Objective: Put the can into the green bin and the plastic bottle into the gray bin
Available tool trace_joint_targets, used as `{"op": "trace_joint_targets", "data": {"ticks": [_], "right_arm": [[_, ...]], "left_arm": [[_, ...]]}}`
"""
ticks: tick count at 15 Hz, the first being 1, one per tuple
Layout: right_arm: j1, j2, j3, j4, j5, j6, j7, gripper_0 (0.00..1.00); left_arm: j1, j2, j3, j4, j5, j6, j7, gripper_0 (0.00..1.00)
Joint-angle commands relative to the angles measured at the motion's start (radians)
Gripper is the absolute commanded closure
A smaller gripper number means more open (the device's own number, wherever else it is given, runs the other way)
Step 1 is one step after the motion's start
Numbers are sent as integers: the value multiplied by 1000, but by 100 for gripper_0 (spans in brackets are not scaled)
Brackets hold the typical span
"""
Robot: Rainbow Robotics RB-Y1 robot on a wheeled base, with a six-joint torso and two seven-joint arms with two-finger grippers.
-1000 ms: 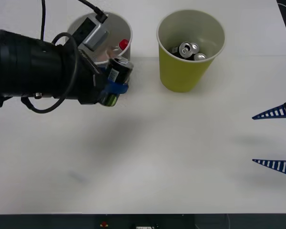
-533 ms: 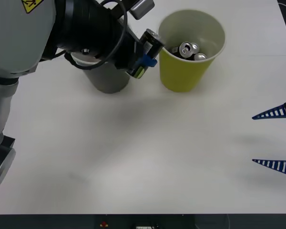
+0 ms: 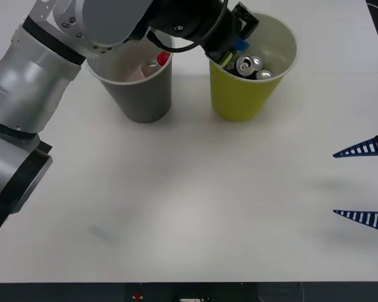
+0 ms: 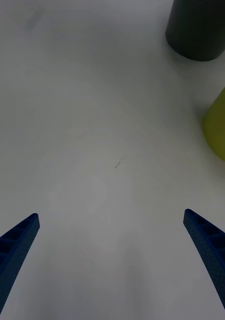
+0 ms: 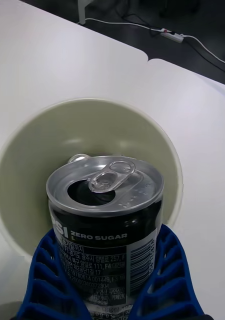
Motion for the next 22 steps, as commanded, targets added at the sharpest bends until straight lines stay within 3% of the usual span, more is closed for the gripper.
{"op": "trace_joint_targets", "data": {"ticks": [1, 6, 11, 12, 13, 19, 22], "right_arm": [[0, 0, 0, 0, 0, 0, 0, 0], [0, 0, 0, 0, 0, 0, 0, 0], [0, 0, 0, 0, 0, 0, 0, 0], [0, 0, 0, 0, 0, 0, 0, 0], [0, 0, 0, 0, 0, 0, 0, 0], [0, 0, 0, 0, 0, 0, 0, 0], [0, 0, 0, 0, 0, 0, 0, 0]], "left_arm": [[-63, -55, -13, 128, -14, 49, -44, 100], [-147, -138, -13, 325, -47, 103, -112, 100], [-150, -149, -70, 351, -74, 177, -109, 100], [-150, -149, -70, 351, -76, 175, -109, 55], [-150, -149, -70, 351, -77, 175, -109, 0], [-149, -146, -58, 326, -56, 177, -147, 0], [-71, -103, -6, 208, -24, 177, -204, 0]]}}
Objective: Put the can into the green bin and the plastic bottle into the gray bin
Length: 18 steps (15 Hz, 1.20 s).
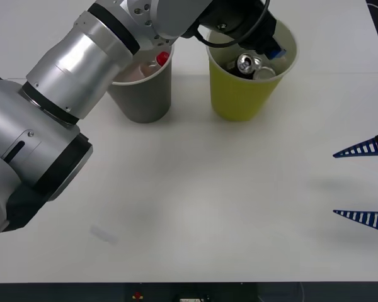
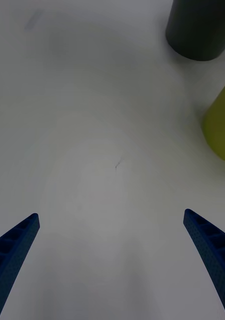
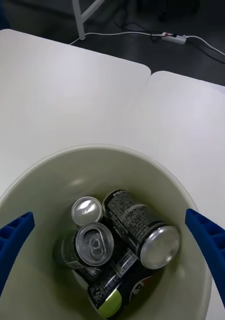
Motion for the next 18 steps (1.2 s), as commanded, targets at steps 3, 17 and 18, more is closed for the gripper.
{"op": "trace_joint_targets", "data": {"ticks": [3, 17, 18], "right_arm": [[0, 0, 0, 0, 0, 0, 0, 0], [0, 0, 0, 0, 0, 0, 0, 0], [0, 0, 0, 0, 0, 0, 0, 0]], "left_arm": [[165, 134, 20, -287, 116, -2, -33, 0], [807, 484, 390, -830, 648, -199, -598, 0], [856, 513, 413, -839, 685, -199, -660, 0]]}}
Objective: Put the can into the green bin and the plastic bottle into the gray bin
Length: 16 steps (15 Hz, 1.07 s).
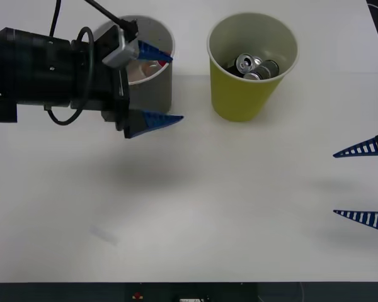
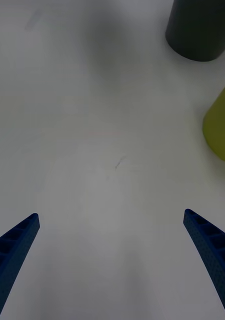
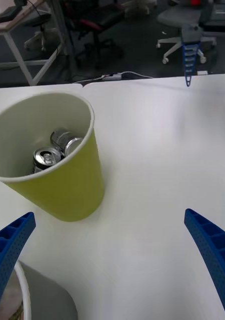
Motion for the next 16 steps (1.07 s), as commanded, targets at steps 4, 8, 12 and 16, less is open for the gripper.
{"op": "trace_joint_targets", "data": {"ticks": [4, 8, 12, 16], "right_arm": [[0, 0, 0, 0, 0, 0, 0, 0], [0, 0, 0, 0, 0, 0, 0, 0], [0, 0, 0, 0, 0, 0, 0, 0], [0, 0, 0, 0, 0, 0, 0, 0]], "left_arm": [[233, 141, 93, -31, 195, -2, -251, 0], [388, 234, 139, -31, 309, -2, -364, 0], [513, 288, 192, -52, 327, -2, -393, 0], [622, 319, 252, -80, 327, -2, -409, 0]]}}
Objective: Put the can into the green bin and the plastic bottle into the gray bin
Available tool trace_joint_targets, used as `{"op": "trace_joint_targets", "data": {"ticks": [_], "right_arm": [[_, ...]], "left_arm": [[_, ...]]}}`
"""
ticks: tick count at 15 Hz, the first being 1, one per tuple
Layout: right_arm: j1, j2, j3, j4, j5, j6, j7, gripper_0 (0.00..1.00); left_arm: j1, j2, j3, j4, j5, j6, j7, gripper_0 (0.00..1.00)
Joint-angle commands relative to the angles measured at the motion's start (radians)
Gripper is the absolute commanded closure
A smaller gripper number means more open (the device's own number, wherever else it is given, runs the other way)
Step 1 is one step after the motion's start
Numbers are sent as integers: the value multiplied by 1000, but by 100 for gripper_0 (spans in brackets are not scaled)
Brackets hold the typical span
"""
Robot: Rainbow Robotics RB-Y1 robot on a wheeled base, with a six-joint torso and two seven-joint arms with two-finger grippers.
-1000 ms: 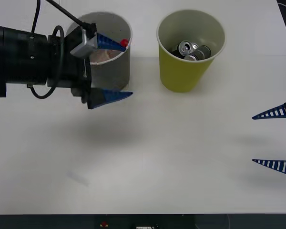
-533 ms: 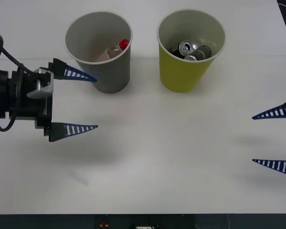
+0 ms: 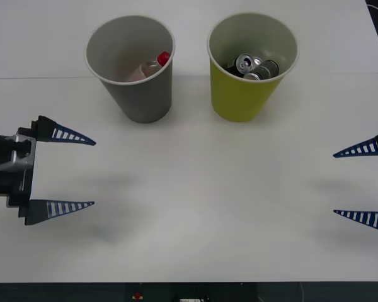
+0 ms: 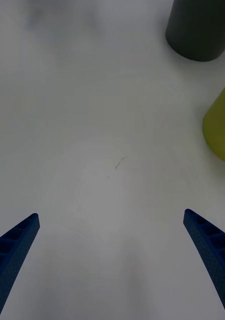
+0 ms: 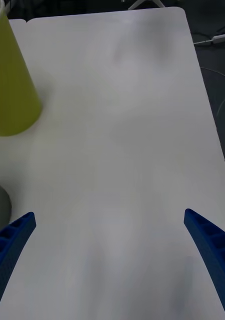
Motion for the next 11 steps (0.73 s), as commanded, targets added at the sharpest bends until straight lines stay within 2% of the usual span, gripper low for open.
{"op": "trace_joint_targets", "data": {"ticks": [1, 11], "right_arm": [[0, 0, 0, 0, 0, 0, 0, 0], [0, 0, 0, 0, 0, 0, 0, 0]], "left_arm": [[65, 9, 44, -16, -2, 0, -11, 0], [101, 9, 83, -16, -14, -26, -4, 0]]}}
